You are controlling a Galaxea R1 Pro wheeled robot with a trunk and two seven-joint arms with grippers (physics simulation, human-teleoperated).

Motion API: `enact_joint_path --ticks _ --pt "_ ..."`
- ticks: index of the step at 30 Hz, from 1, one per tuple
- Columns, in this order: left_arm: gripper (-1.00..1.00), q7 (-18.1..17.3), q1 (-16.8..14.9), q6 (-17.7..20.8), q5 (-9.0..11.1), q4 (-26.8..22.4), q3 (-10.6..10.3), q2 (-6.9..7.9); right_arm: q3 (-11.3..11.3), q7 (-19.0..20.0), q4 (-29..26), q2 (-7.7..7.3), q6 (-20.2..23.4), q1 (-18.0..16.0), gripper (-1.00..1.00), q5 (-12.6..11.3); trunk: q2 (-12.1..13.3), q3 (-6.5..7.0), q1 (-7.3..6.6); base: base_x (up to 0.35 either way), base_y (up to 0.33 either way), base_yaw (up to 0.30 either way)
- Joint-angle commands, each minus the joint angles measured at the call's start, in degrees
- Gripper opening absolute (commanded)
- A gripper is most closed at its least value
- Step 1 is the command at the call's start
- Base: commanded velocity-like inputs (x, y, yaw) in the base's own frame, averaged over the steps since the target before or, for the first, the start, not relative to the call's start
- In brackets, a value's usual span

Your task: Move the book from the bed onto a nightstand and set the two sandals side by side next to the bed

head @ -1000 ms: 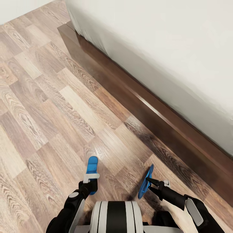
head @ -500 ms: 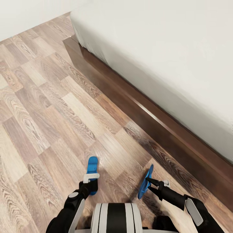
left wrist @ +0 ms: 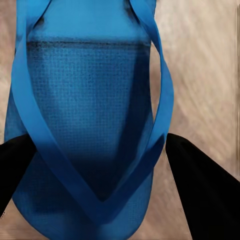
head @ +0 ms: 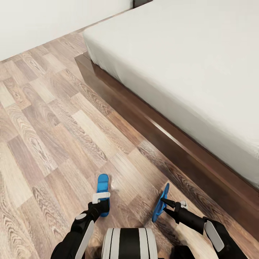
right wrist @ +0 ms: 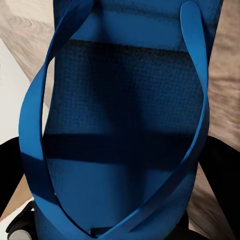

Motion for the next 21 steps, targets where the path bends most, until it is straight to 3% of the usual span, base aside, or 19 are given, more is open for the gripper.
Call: enact_joint_path --ticks 1,21 --pt "-1.0 0.2 0.0 0.3 0.6 -0.1 0.0 0.01 -0.1 0.1 0.1 0.07 0.2 0.0 -1.0 0.1 0.0 0.2 -0.03 0.0 0.0 0.0" --pt "-1.0 0.2 0.0 0.3 0.6 -0.1 0.0 0.02 -0.1 0.0 0.3 0.19 0.0 0.0 -1.0 0.5 0.3 4.63 -0.55 0.0 0.0 0.0"
